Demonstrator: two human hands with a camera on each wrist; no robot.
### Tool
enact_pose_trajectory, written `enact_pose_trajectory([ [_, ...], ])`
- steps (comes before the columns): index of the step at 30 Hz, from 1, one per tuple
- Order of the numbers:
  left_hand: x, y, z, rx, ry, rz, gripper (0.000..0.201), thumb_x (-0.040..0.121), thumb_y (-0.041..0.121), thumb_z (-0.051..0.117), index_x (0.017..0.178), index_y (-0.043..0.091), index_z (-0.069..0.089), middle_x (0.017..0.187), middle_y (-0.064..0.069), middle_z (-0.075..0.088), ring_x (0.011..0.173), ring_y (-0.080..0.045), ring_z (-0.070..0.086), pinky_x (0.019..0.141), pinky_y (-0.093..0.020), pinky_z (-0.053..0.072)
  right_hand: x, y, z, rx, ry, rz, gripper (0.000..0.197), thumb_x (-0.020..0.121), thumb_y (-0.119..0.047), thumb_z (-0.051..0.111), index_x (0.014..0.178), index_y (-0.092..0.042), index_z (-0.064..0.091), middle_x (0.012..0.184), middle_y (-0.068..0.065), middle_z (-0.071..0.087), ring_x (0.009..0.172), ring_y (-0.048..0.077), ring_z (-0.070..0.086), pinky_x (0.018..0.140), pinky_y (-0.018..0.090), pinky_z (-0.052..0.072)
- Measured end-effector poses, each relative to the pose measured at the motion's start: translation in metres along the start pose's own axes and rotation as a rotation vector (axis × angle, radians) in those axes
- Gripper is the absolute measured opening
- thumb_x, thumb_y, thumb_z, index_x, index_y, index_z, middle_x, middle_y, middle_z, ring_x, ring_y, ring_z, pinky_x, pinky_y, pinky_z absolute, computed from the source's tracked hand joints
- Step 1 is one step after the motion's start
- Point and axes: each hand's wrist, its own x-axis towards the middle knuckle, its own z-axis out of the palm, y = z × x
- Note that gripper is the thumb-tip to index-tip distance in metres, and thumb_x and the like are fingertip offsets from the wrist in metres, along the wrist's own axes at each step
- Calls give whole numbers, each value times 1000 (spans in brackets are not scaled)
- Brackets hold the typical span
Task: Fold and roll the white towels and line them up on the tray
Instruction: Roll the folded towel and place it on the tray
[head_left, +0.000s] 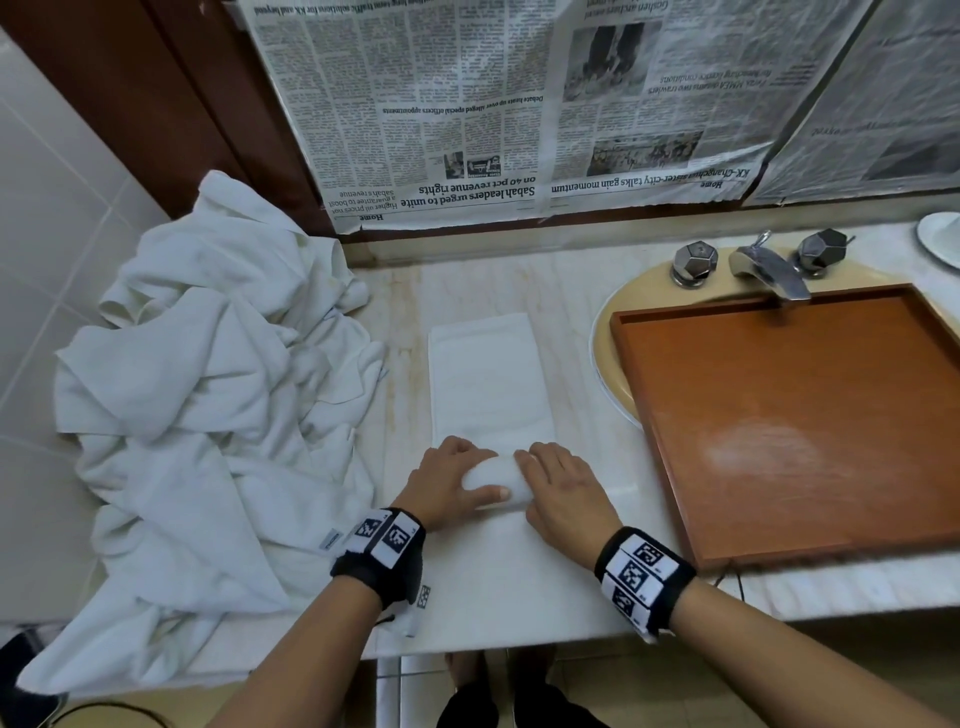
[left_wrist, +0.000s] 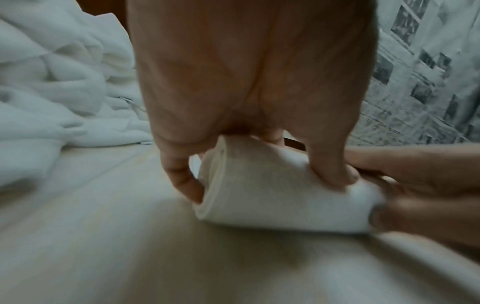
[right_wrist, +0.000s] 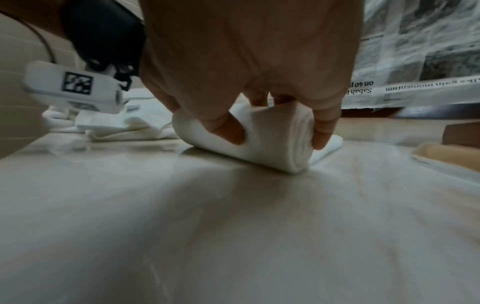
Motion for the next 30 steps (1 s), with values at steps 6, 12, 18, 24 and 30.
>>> enact_pose_trajectory([
  [6, -25, -4, 23, 313, 280, 62, 84, 71, 84, 32, 142, 40, 45, 138, 13, 46, 124, -19, 42, 98, -39, 32, 18, 4, -20, 125, -114, 24, 47, 92, -25, 40, 136, -10, 44, 128, 8, 44, 118, 28, 41, 95, 38, 35],
  [12, -17, -2, 5, 120, 48, -47, 74, 74, 74, 61, 140, 45, 44, 134, 14, 45, 126, -18, 37, 99, -41, 32, 9, 7, -22, 178, -180, 83, 52, 90, -29, 46, 139, -11, 42, 129, 7, 48, 118, 28, 46, 94, 41, 43],
  [18, -9, 1, -4, 64, -23, -76, 70, 73, 68, 70, 135, 41, 53, 135, 10, 49, 127, -20, 43, 104, -47, 37, -3, -10, 0, -165, -62, -36, 69, 59, -29, 64, 121, 0, 59, 112, 13, 59, 98, 33, 59, 85, 45, 51],
  [24, -21, 2, 4, 126, 125, -4, 85, 81, 73, 59, 151, 37, 27, 145, 5, 36, 128, -19, 46, 103, -42, 37, 16, -3, -15, -72, -137, -40, 65, 71, -42, 22, 117, -8, 54, 110, 8, 53, 99, 30, 51, 84, 40, 42],
  [30, -20, 8, 11, 363, 170, -86, 88, 76, 77, 57, 149, 41, 24, 140, 5, 39, 121, -22, 47, 97, -40, 38, 21, 3, -31, 219, -179, 44, 46, 87, -36, 46, 127, -14, 41, 119, 5, 51, 105, 24, 44, 90, 36, 36],
])
